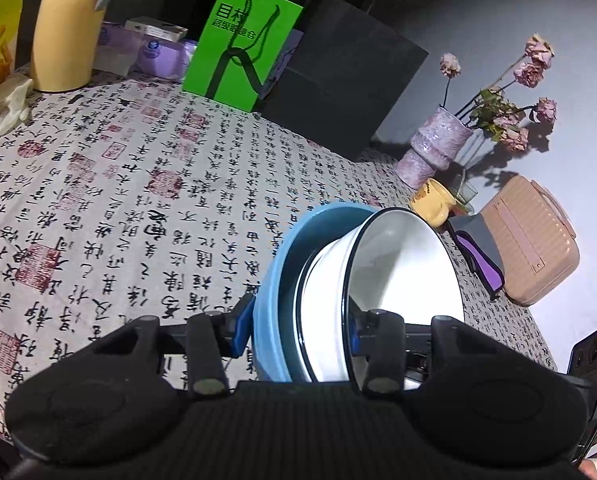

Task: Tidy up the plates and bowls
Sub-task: 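Carry the blue bowl stack with both tools toward the cream plates, then lower the blue bowl stack onto the cream plates with both tools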

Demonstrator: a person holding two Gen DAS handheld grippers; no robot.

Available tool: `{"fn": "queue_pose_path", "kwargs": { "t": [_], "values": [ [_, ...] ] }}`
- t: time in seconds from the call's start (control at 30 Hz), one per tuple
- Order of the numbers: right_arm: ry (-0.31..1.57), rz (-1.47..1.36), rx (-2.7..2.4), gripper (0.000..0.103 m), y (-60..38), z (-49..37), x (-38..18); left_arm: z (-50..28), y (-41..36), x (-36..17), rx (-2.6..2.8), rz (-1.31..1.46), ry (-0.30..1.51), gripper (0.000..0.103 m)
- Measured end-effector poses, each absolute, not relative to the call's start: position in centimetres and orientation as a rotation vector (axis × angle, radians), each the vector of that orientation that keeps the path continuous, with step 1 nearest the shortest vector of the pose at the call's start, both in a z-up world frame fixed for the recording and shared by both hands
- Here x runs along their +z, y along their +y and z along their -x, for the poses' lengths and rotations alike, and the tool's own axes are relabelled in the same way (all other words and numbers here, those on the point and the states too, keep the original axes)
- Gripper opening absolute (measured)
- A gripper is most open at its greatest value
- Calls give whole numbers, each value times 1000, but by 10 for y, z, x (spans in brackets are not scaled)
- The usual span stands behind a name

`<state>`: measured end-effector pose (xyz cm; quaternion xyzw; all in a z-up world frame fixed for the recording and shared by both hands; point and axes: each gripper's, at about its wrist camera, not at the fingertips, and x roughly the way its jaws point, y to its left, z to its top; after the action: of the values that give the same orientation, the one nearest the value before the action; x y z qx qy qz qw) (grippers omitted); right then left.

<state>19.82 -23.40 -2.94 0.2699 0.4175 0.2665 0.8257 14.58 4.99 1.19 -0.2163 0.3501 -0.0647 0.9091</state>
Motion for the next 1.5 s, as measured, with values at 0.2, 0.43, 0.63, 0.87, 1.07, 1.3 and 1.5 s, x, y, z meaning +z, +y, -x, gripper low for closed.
{"fn": "queue_pose_path", "kwargs": {
  "t": [0.2,0.43,0.63,0.87,1.07,1.3,1.5],
  "values": [
    [880,-591,544,39,-250,-196,-31,-151,34,12,-157,434,734,43],
    [872,-605,514,39,-268,-195,-34,-159,17,9,-186,420,749,43],
    [876,-617,491,39,-281,-196,-39,-165,4,4,-202,416,769,43],
    [883,-630,462,39,-296,-197,-46,-173,-9,-3,-224,411,790,43],
    [897,-641,439,39,-306,-198,-54,-178,-18,-12,-237,409,817,43],
    [910,-650,424,39,-312,-201,-61,-183,-24,-19,-244,409,838,43],
    [914,-643,402,38,-317,-203,-65,-189,-28,-26,-248,414,855,43]
  ]
}}
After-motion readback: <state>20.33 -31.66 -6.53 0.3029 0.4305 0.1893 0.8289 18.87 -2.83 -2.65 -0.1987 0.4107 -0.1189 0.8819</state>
